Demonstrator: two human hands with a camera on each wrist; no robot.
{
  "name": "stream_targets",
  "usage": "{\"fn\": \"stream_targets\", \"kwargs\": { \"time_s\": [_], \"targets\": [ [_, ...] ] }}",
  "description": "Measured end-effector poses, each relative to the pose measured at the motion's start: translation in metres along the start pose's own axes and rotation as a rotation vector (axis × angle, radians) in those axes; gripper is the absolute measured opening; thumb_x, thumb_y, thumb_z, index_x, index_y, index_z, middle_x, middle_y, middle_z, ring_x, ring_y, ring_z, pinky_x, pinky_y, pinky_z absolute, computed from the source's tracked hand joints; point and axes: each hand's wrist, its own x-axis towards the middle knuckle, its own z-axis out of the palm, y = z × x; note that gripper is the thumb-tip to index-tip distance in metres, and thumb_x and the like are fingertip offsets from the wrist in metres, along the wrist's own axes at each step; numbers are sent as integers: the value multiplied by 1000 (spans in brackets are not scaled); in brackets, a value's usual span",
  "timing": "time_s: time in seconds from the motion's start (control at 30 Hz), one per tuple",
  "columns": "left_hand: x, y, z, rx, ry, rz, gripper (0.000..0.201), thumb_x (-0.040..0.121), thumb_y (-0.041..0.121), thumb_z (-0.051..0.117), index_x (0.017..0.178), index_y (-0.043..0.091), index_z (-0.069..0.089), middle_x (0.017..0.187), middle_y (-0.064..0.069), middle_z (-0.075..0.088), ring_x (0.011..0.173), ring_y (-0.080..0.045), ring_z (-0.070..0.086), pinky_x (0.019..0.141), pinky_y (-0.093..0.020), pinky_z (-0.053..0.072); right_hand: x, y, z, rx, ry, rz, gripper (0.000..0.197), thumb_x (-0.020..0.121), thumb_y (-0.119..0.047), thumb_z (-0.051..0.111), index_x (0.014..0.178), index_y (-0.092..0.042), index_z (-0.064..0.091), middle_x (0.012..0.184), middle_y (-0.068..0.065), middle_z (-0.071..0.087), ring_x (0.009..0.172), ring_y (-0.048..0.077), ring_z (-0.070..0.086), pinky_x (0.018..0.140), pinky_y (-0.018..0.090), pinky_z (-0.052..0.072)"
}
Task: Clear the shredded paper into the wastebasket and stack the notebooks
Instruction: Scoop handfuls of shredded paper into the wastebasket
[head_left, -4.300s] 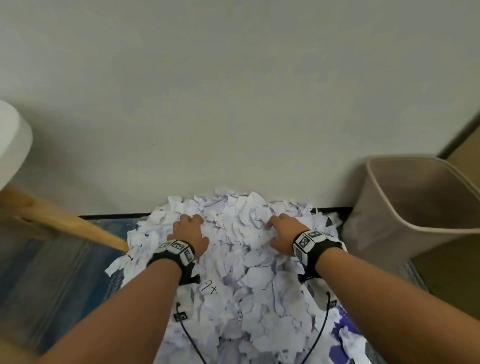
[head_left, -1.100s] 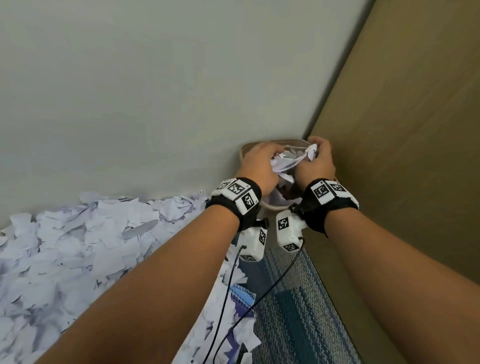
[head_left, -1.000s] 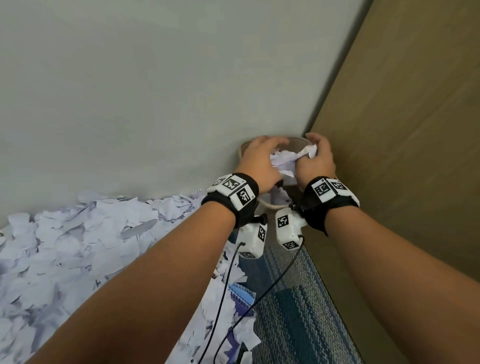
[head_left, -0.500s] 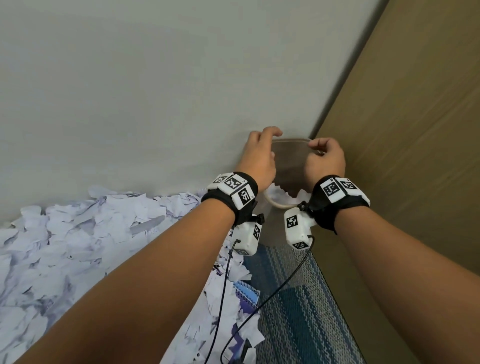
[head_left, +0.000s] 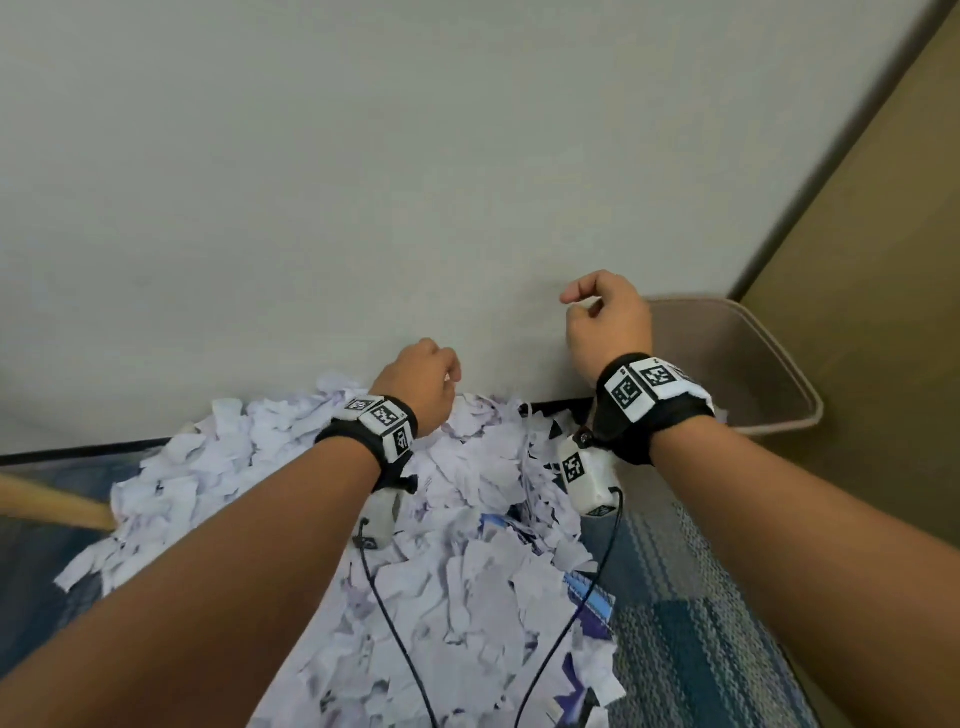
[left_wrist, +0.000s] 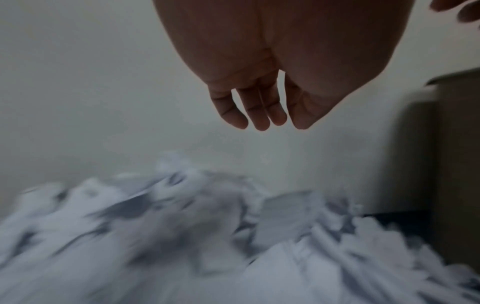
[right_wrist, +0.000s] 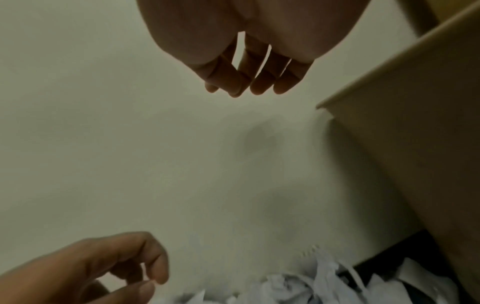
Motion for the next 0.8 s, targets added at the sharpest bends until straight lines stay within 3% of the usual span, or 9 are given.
{"fn": "stream_targets", "kwargs": {
  "time_s": [0.1,0.2,0.33,0.5,0.6,0.7,0.8],
  "targets": [
    [-29,-49,-3,147,-81,-145,19,91,18,48,107,20,58,113,-6,50,108,-26,50,87,-41,47,-14,-9,25,-80,-127,-41,20,82,-5,53,83,-22,62,89,-5,55,65,7,50,66,23,43],
    [-54,-88,-5,226,-152,-274,28,91,23,50,119,22,52,127,-7,44,116,-28,45,93,-43,45,-29,-5,50,-194,-294,-90,18,81,-7,54,86,-23,61,97,-1,56,83,17,54,77,28,44],
    [-76,-122,-7,215,-274,-414,58,87,36,59,140,29,35,145,-7,28,130,-31,34,102,-47,40,-44,8,78,-469,-519,-174,22,81,-10,54,100,-18,63,112,5,57,105,26,52,88,38,47],
    [-94,-153,-4,200,-358,-467,95,79,58,63,152,29,9,157,-13,9,141,-38,20,113,-48,26,-60,22,107,-591,-753,-57,47,84,-23,58,130,-23,47,128,9,49,116,33,49,96,43,46],
    [-101,-154,-3,174,-391,-500,107,76,61,66,153,30,-2,158,-14,2,142,-41,17,115,-44,21,-75,25,126,-629,-890,-93,76,83,-35,63,148,-33,23,149,11,32,129,39,41,104,49,41],
    [-104,-158,4,137,-495,-460,113,72,63,69,151,35,-7,160,-12,0,143,-38,18,116,-45,22,-89,17,146,-660,-992,-192,97,77,-52,70,149,-46,6,161,2,4,141,38,25,108,55,35],
    [-106,-155,11,44,-647,-376,109,75,52,74,153,31,0,160,-3,11,144,-24,23,116,-38,25,-107,5,164,-748,-1085,-330,104,72,-64,70,146,-54,-2,160,-10,-16,146,38,8,109,61,30]
  ]
}}
